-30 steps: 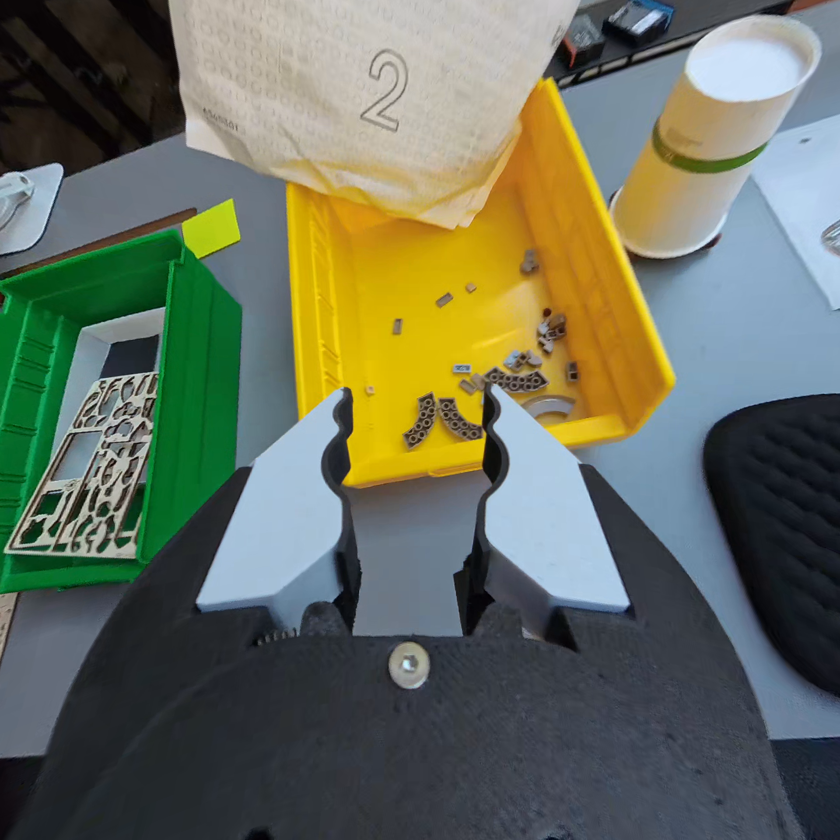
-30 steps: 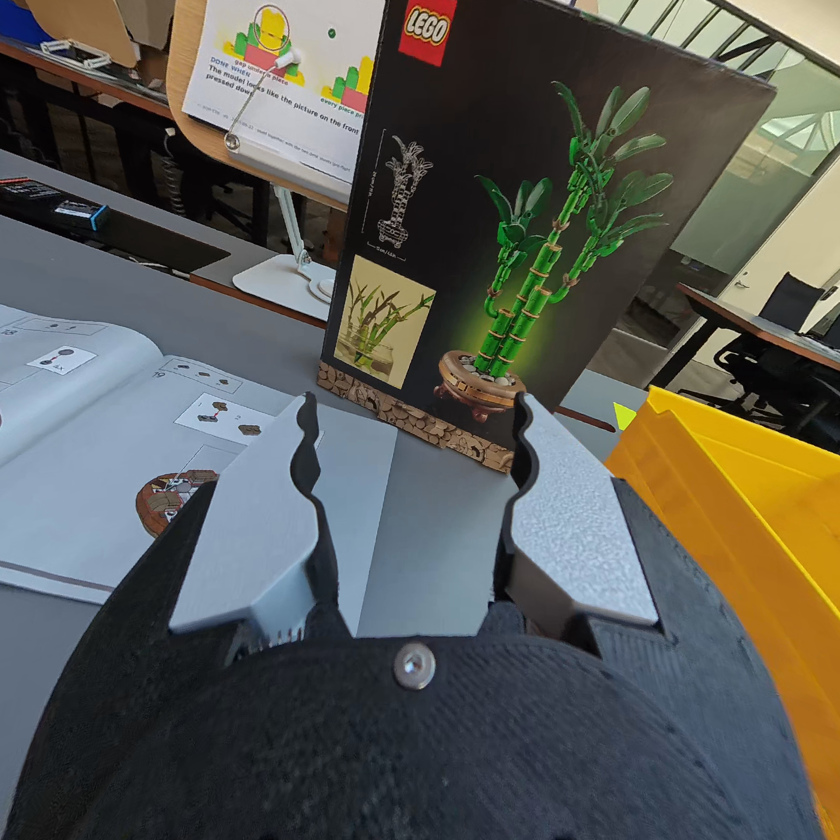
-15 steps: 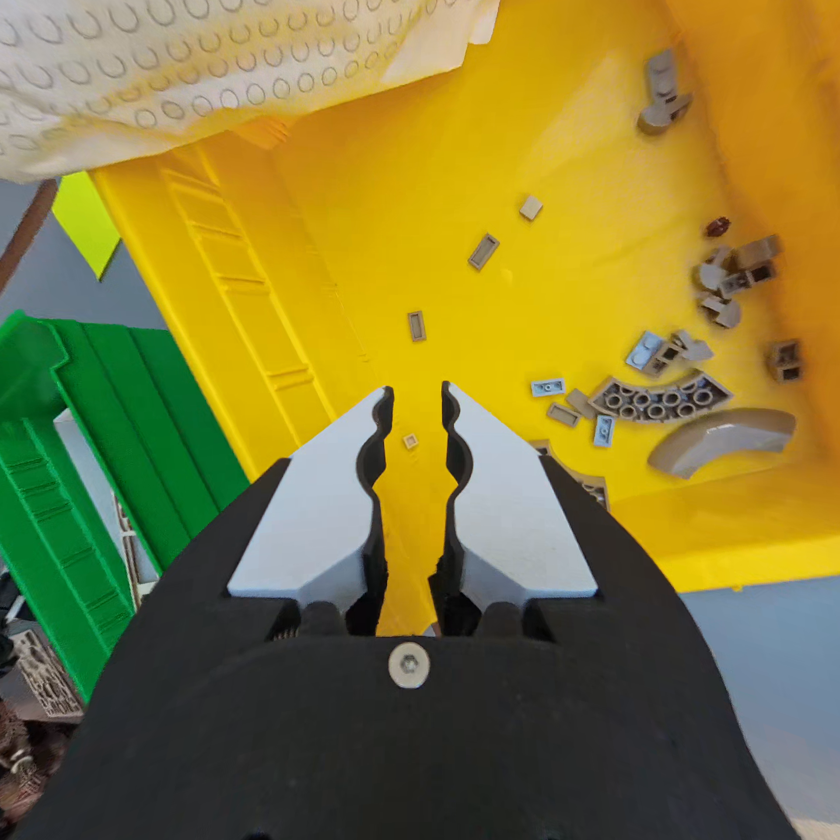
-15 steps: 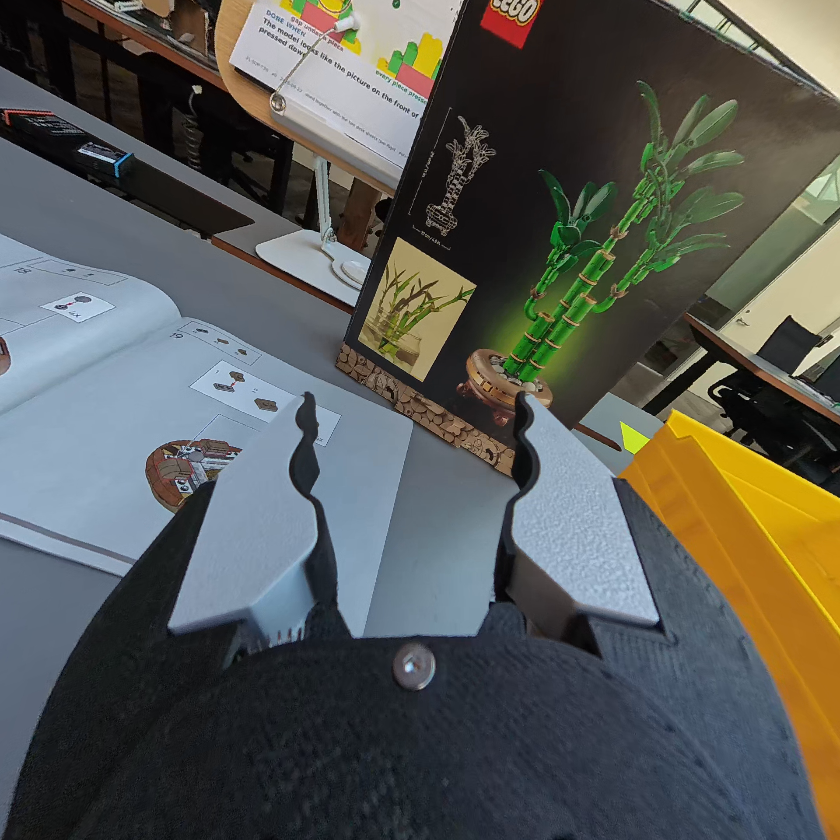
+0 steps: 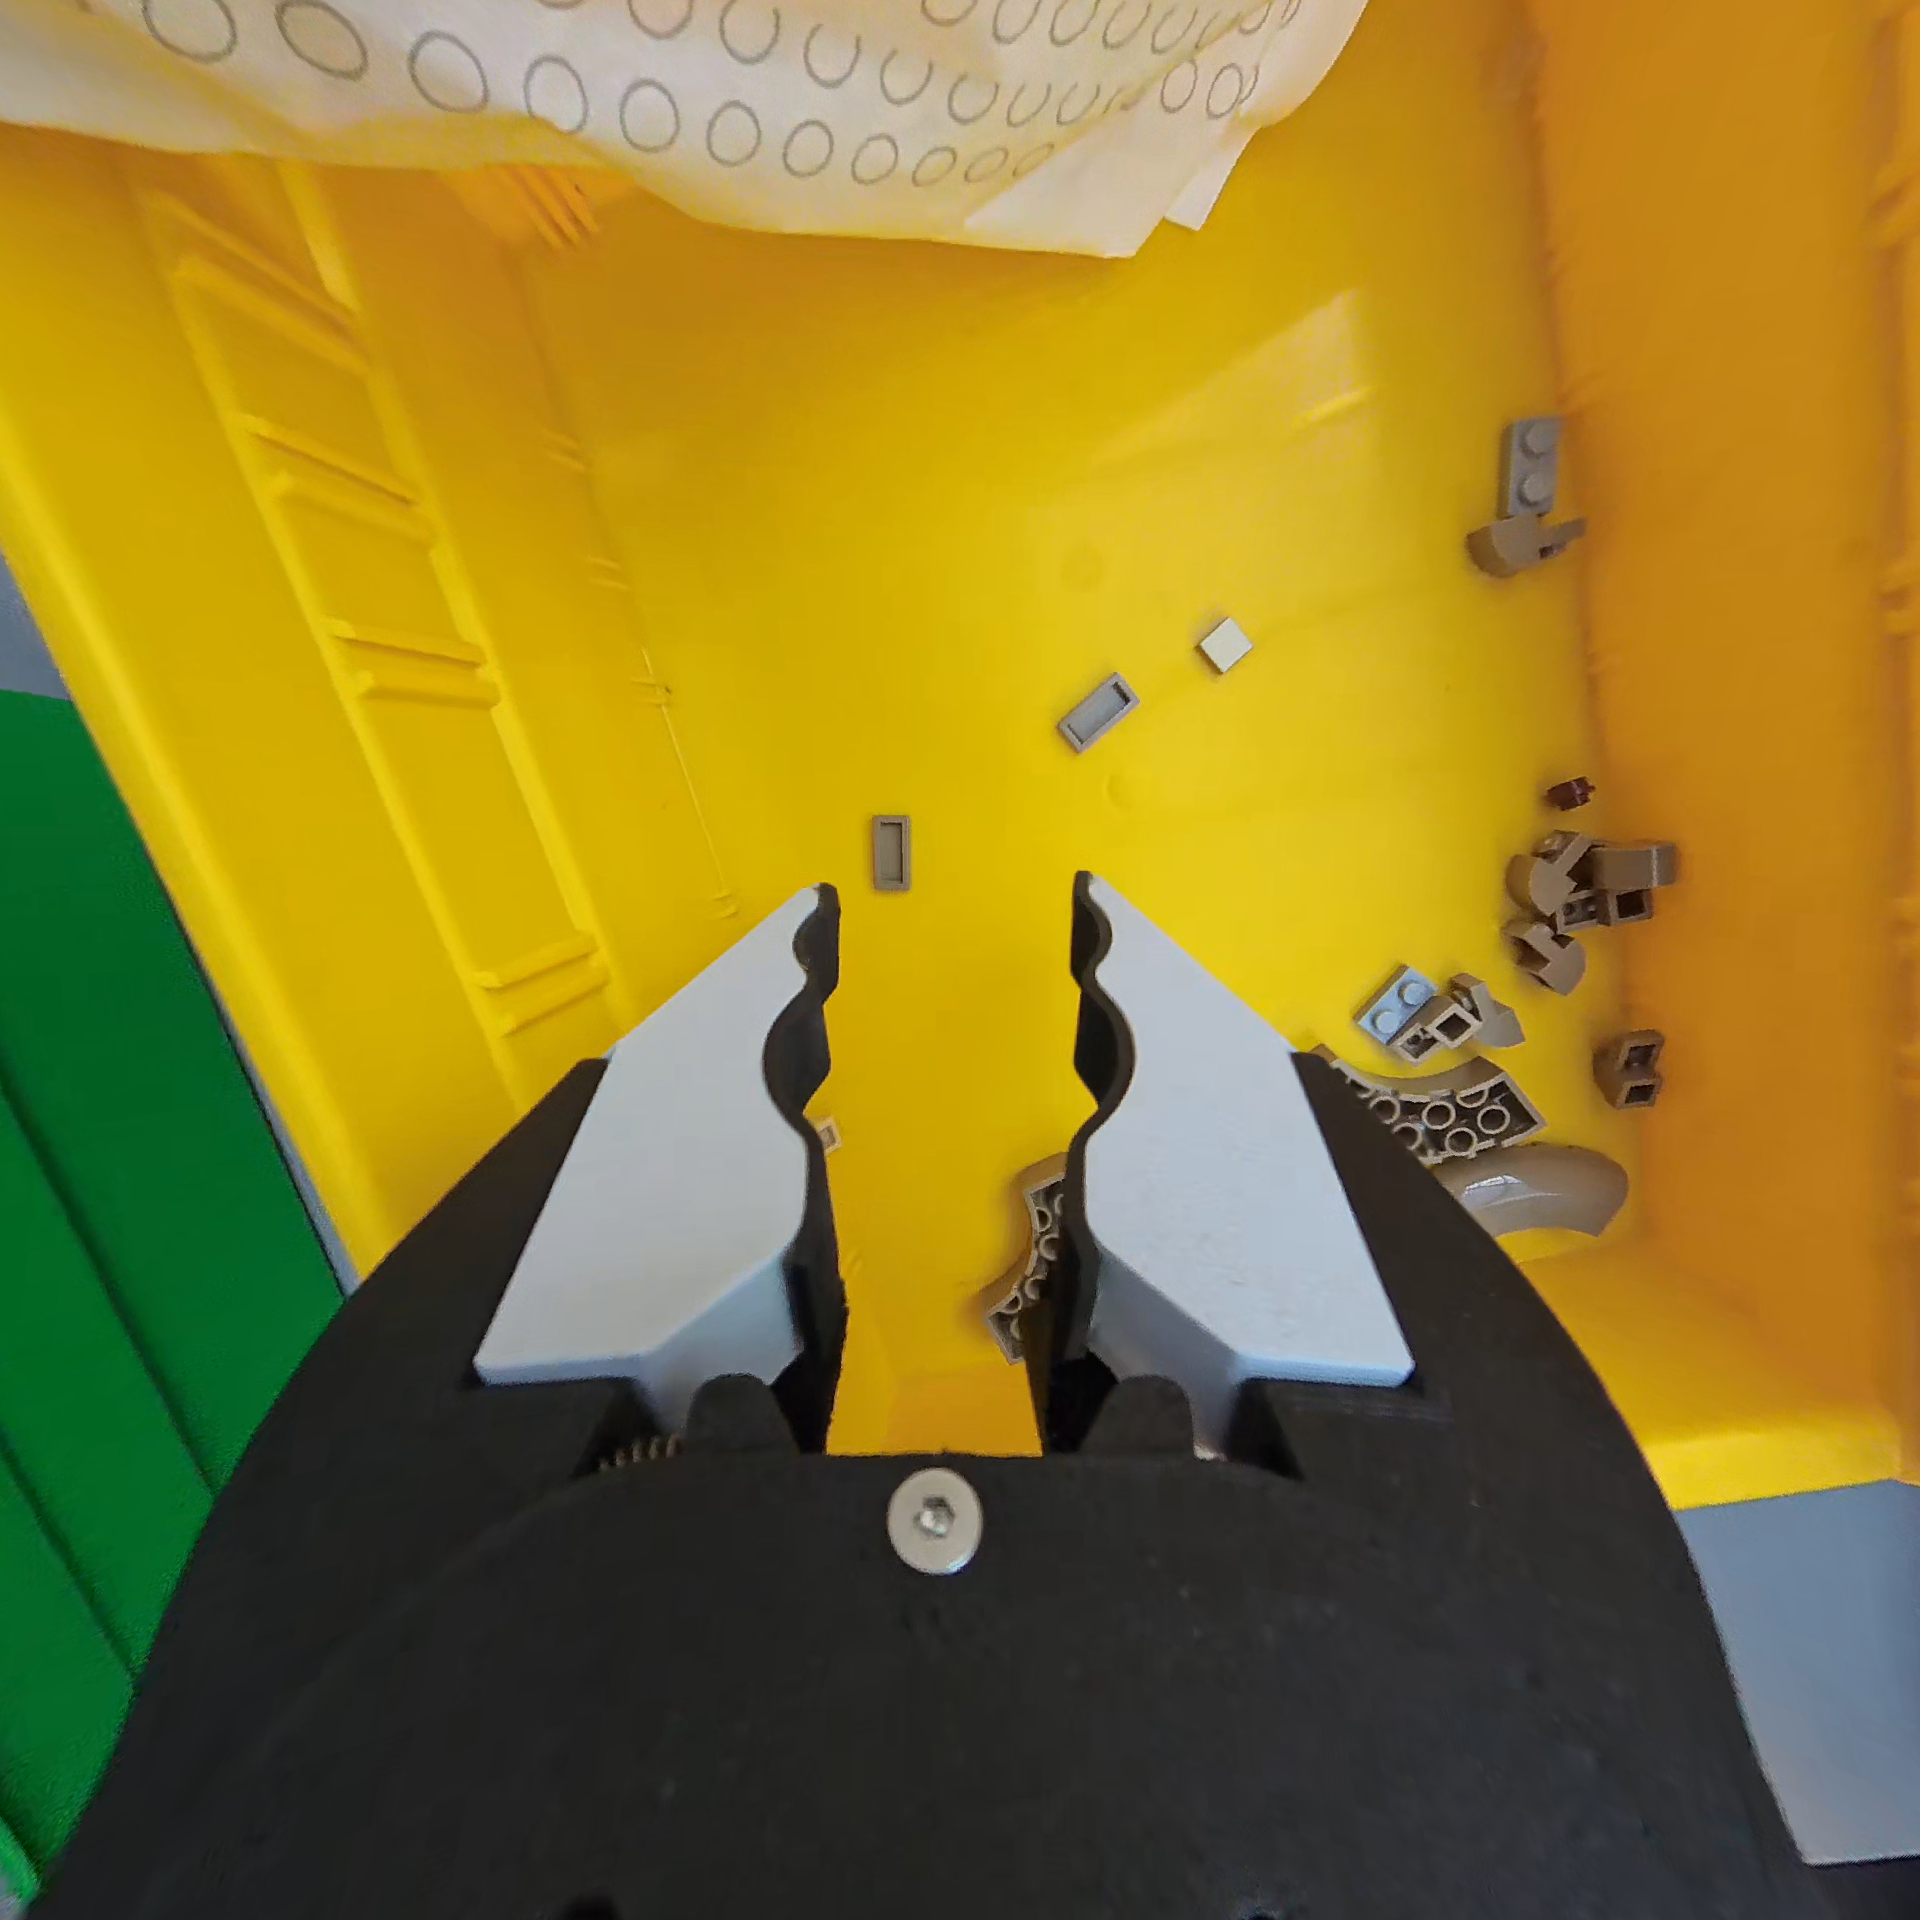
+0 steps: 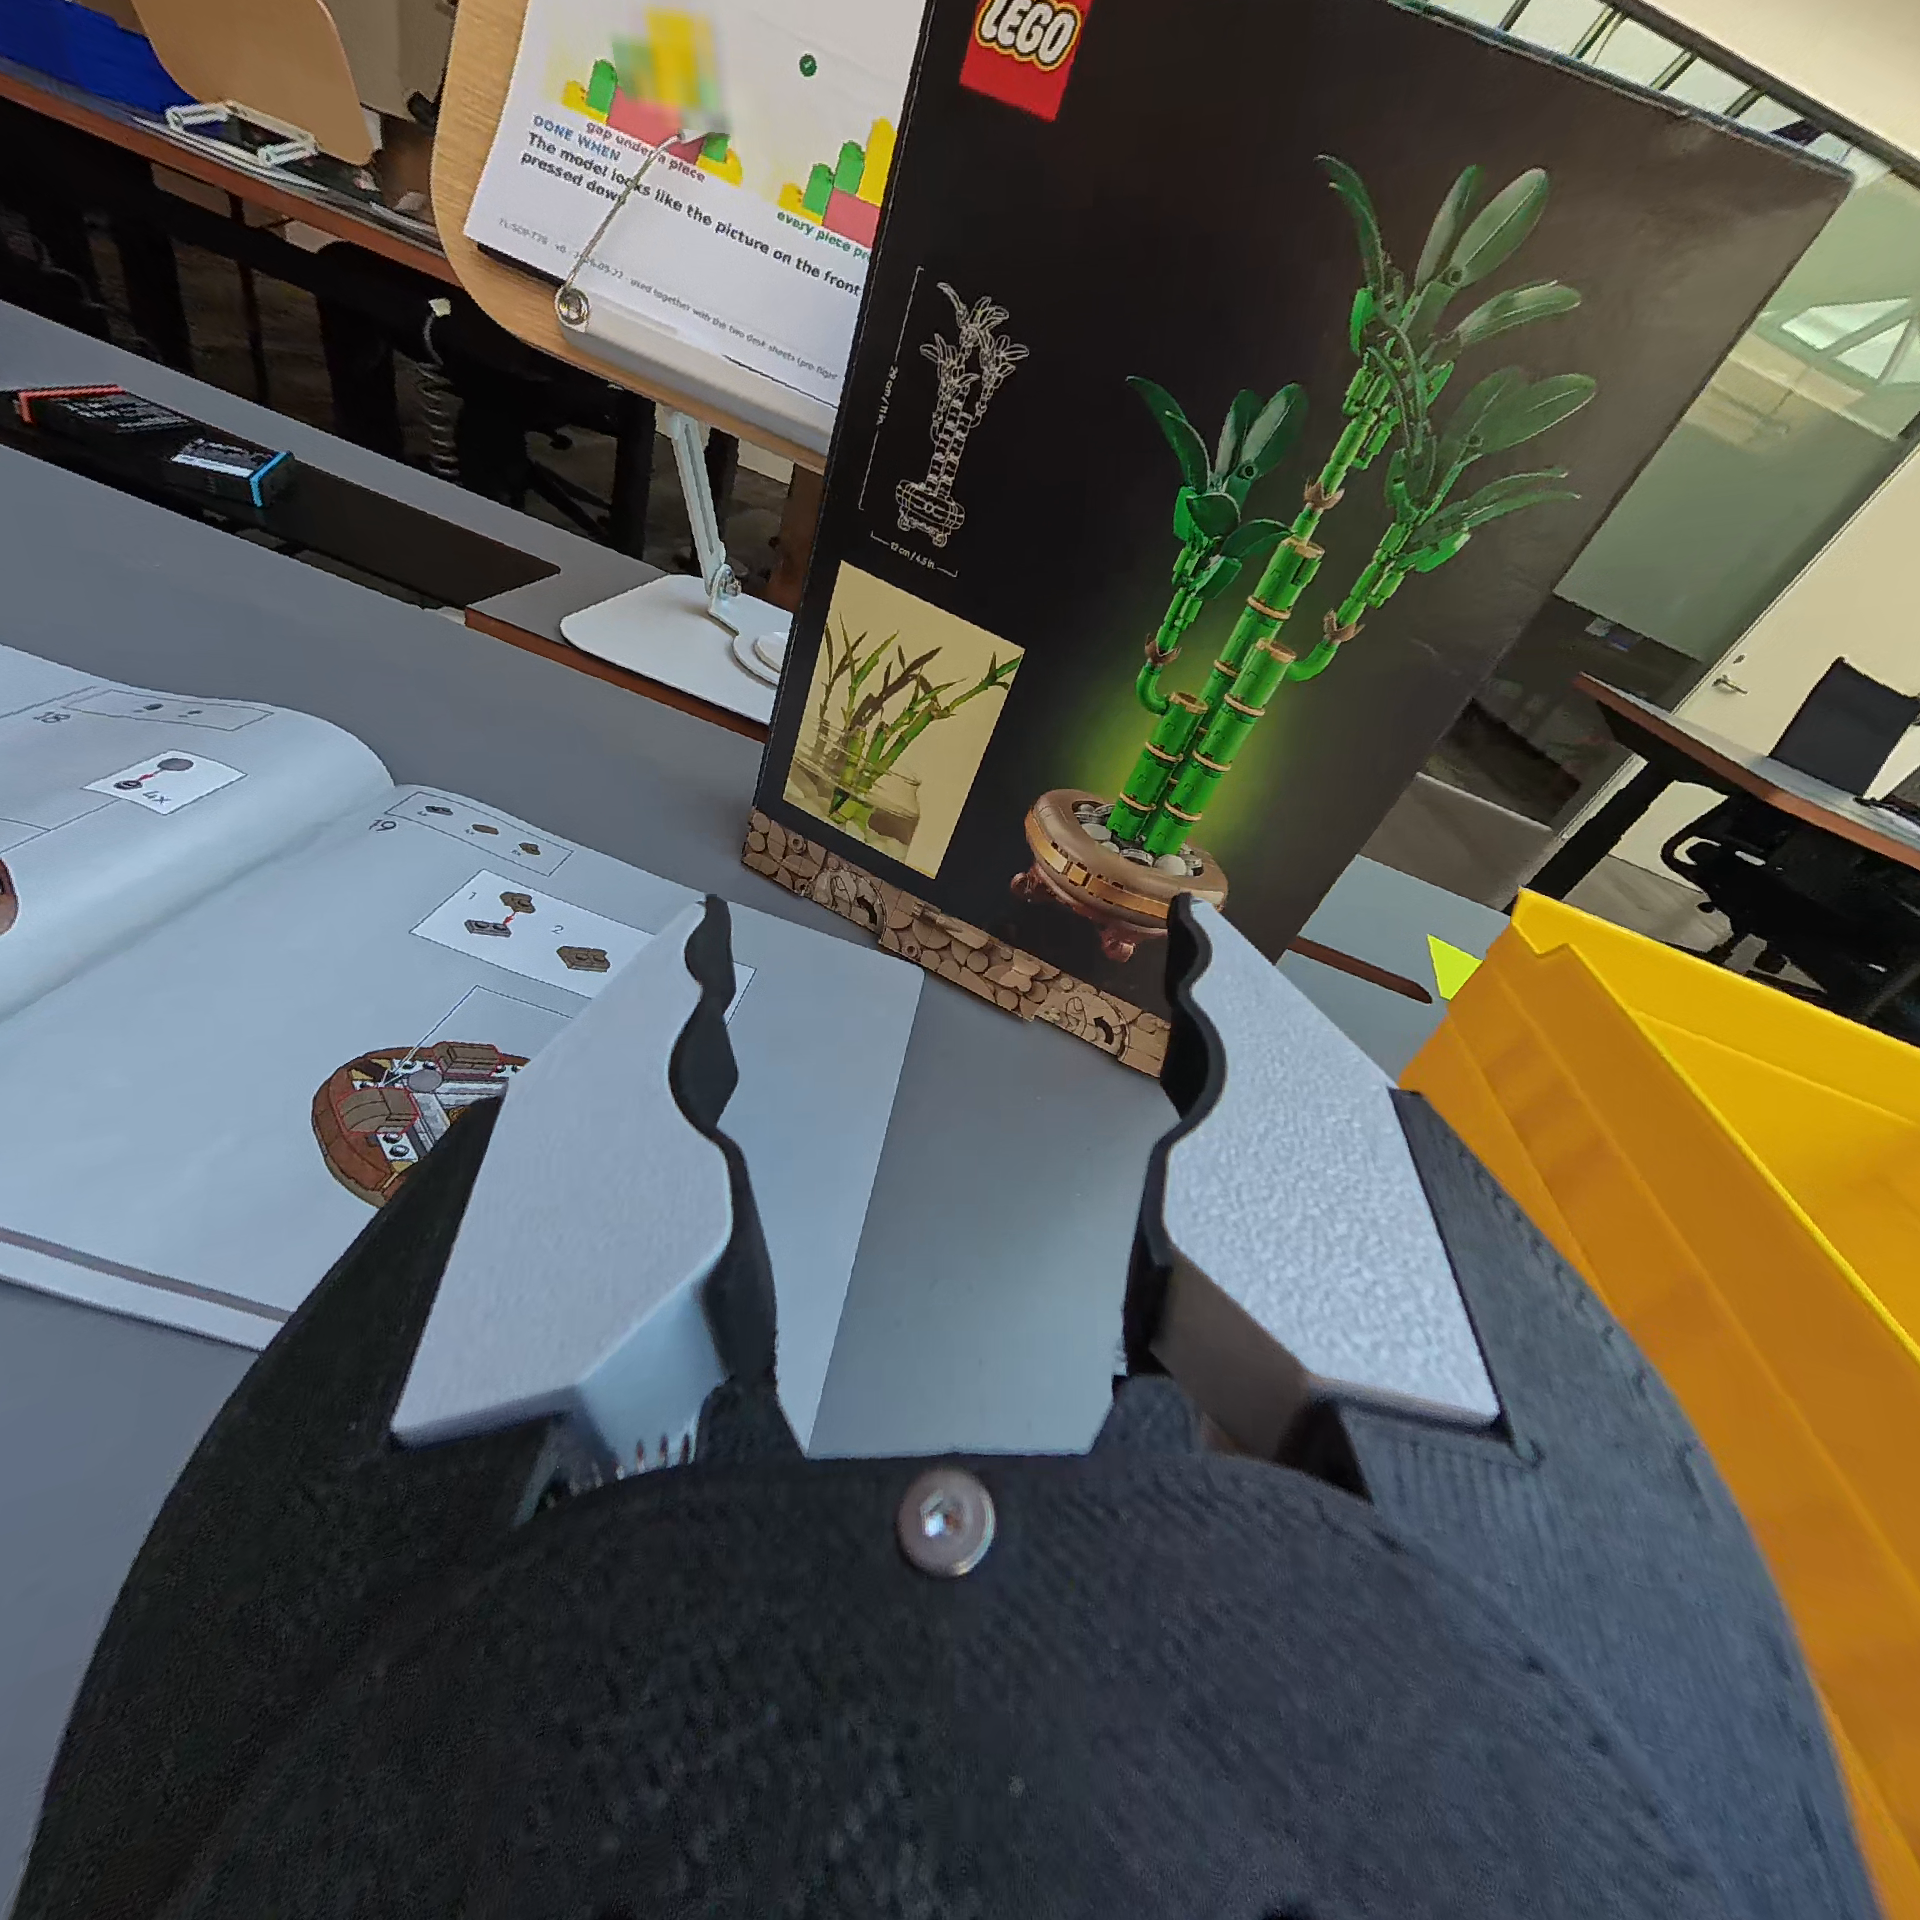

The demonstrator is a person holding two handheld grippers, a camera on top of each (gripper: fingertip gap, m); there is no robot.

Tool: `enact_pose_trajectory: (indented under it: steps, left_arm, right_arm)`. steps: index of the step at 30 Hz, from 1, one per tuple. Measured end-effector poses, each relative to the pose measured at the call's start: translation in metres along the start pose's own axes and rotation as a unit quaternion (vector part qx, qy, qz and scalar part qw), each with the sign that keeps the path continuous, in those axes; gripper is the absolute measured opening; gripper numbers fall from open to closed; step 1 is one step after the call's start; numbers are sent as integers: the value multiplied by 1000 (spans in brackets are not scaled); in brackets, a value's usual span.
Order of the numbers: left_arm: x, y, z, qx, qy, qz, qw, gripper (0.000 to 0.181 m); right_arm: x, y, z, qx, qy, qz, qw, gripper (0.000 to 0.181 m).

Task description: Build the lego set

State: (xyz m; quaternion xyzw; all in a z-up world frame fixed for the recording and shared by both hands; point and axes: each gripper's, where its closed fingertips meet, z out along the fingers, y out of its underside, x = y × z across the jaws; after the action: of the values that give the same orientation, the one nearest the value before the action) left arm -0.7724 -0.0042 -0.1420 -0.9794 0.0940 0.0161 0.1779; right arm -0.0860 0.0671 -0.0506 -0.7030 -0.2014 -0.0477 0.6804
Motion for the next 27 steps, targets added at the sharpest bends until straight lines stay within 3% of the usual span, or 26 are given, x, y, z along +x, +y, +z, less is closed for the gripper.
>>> enact_pose_trajectory:
  steps: [11,17,27]
  left_arm:
    - [10,4,-5,-29,14,9,999,51]
    - [17,35,-19,-126,8,51,991,49]
    - [24,80,-28,-224,21,81,971,41]
  right_arm:
    - [-1,1,0,-1,-4,5,1000,82]
    - [-6,1,3,-3,-14,7,1000,82]
    - [-13,4,5,-11,-22,-7,1000,82]
